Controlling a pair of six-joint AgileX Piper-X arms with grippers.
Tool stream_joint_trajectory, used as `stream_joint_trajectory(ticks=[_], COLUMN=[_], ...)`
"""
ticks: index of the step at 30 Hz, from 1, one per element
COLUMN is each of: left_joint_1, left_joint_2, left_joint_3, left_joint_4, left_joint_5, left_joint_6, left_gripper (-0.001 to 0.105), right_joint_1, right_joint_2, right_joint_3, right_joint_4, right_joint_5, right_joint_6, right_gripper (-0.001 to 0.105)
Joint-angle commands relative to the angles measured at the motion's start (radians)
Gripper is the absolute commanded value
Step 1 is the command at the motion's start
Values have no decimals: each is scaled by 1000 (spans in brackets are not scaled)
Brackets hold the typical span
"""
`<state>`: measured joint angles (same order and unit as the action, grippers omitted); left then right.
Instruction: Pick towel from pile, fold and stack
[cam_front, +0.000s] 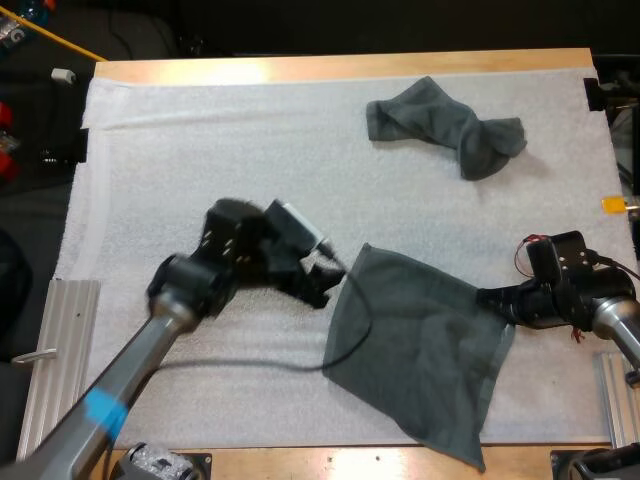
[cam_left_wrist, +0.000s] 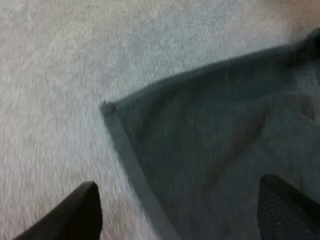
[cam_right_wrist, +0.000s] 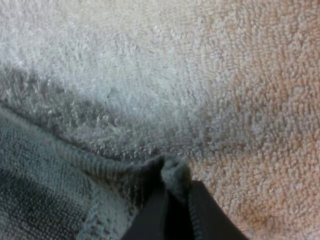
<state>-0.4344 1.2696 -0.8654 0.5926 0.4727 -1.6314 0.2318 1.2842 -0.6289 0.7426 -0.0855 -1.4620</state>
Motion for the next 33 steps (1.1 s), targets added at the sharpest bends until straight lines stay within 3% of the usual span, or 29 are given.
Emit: stream_joint_trajectory(ticks=[1, 10, 15, 21, 33], left_joint_1=[-20, -87, -94, -94, -94], left_joint_2=[40, 288, 387, 481, 604], left_joint_3=[-41, -224, -279, -292, -343], left_joint_4=[-16, -10, 14, 32, 40], left_joint_5=[-23, -107, -141, -140, -41], left_joint_6=[-10, -10, -10, -10, -51], left_gripper=[64, 64, 64, 64, 62], right_joint_1=[-3, -3, -3, -3, -3], right_joint_2=[-6, -6, -6, -6, -6], right_joint_3=[3, 3, 3, 3, 3], right_joint_4=[9, 12, 12, 12, 24], right_joint_5=[-1, -1, -1, -1, -1], right_joint_6=[-8, -8, -8, -8, -8], right_gripper=[0, 0, 0, 0, 0])
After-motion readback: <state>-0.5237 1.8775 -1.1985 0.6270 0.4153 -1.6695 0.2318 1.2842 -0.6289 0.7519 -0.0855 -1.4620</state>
